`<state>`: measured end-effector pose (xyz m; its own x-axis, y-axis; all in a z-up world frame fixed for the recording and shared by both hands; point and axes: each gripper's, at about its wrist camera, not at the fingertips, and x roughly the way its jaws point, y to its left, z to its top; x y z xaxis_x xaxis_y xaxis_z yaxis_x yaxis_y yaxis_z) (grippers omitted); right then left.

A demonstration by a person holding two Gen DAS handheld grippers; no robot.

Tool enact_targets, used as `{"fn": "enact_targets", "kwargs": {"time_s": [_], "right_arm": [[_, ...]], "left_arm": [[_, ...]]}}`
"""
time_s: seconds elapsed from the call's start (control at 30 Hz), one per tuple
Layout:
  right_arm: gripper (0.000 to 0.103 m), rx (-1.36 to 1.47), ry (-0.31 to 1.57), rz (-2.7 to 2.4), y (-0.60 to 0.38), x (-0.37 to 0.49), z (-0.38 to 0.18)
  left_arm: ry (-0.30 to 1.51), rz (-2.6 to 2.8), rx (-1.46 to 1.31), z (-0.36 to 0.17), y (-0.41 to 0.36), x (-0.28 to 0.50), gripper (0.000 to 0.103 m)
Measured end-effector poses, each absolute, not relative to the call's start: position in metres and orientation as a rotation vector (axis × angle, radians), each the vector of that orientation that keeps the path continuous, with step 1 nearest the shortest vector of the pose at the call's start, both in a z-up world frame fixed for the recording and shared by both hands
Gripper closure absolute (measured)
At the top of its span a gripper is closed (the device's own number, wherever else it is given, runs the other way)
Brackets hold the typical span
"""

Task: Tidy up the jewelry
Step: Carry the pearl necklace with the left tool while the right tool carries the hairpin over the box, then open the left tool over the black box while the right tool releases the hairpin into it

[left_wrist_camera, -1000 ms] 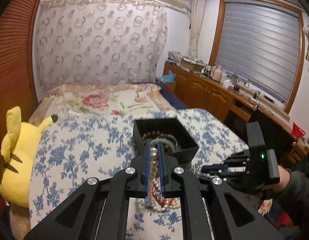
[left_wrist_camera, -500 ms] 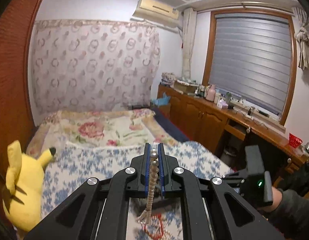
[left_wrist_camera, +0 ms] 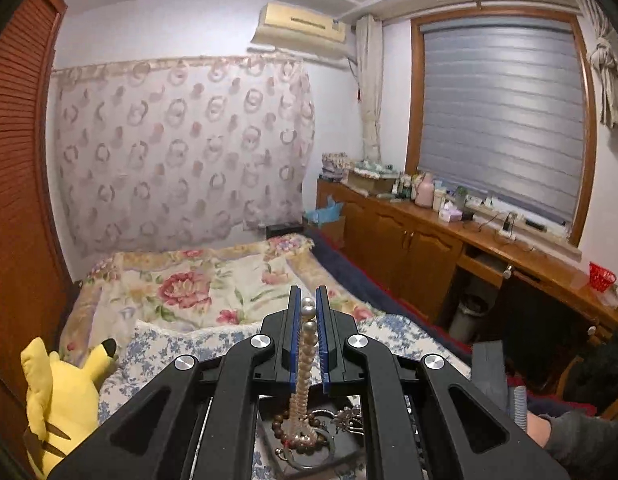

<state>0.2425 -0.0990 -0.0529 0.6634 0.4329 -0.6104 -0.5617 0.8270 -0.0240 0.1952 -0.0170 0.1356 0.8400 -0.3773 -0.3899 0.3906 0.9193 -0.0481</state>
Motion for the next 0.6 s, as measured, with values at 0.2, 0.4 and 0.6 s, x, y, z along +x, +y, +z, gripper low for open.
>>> {"fn": "enact_targets", "kwargs": {"time_s": [0.2,0.4,0.6], "right_arm": [[0.101,-0.213,0.630,0.545,-0.098,0.256,-0.060],[0.101,-0.184,0.649,0.534,-0.099,0.271,-0.067],[0.101,-0.168,0.660,0.496,-0.095,0.281,-0.073]], "left_arm": [[0.523,-0.385,0.011,0.080,-0.017,0.223,0.096],[0.628,-0.373,-0.021,0.022,-0.011,0.227,0.096],[0.666,-0.357,-0.052,-0.004,-0.001,0.222,0.089]]}}
